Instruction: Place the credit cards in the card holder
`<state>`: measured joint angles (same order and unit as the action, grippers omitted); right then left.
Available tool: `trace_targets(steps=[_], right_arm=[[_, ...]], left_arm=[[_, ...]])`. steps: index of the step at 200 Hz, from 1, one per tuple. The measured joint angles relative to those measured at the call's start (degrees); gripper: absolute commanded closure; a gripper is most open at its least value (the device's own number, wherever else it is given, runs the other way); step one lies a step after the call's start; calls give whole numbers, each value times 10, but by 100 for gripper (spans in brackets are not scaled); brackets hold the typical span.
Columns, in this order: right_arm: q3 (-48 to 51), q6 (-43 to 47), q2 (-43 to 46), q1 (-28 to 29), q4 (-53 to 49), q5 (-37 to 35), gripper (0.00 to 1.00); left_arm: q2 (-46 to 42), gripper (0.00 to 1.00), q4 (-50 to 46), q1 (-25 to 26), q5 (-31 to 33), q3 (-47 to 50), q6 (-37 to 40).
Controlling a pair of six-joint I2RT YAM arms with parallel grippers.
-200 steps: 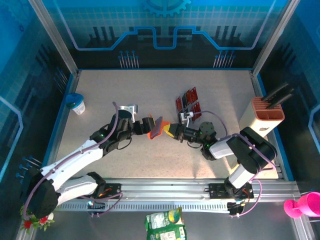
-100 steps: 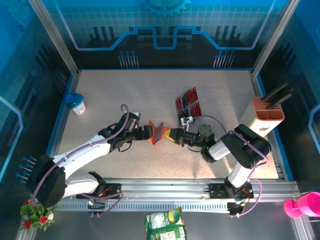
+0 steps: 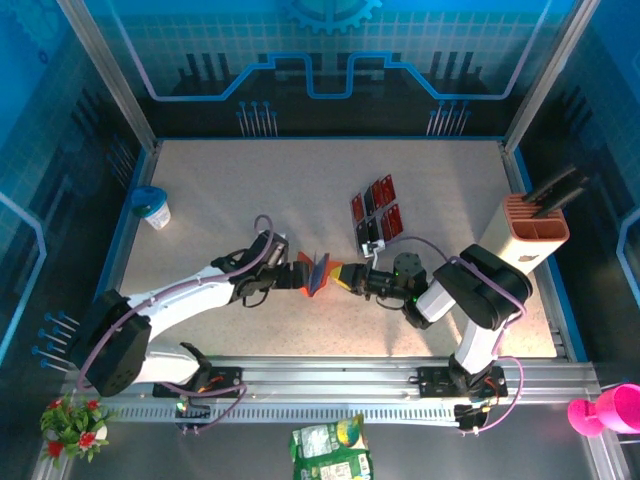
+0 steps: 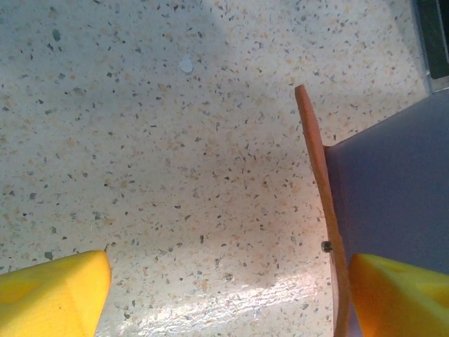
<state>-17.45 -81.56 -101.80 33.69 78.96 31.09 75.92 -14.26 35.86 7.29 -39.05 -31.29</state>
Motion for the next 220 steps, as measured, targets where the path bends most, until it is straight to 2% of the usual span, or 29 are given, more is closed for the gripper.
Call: trace_targets(steps=[46,83,105,156,220], right_arm=[[13,15,-29,0,2,-9,100],[25,27,-47,0,2,-13,69],[33,35,-47,0,5,-17,59],[59,38,-41,-13,8,-17,54],[114,38,24,-28,8,-22,57]], left_arm=[[24,11,5,19,19,7,4],[45,11,6,38,29,6,7],[53,11,8,47,35,6,13],[59,11,8,57,43,6,15],[55,11,7,57,59,6,15]])
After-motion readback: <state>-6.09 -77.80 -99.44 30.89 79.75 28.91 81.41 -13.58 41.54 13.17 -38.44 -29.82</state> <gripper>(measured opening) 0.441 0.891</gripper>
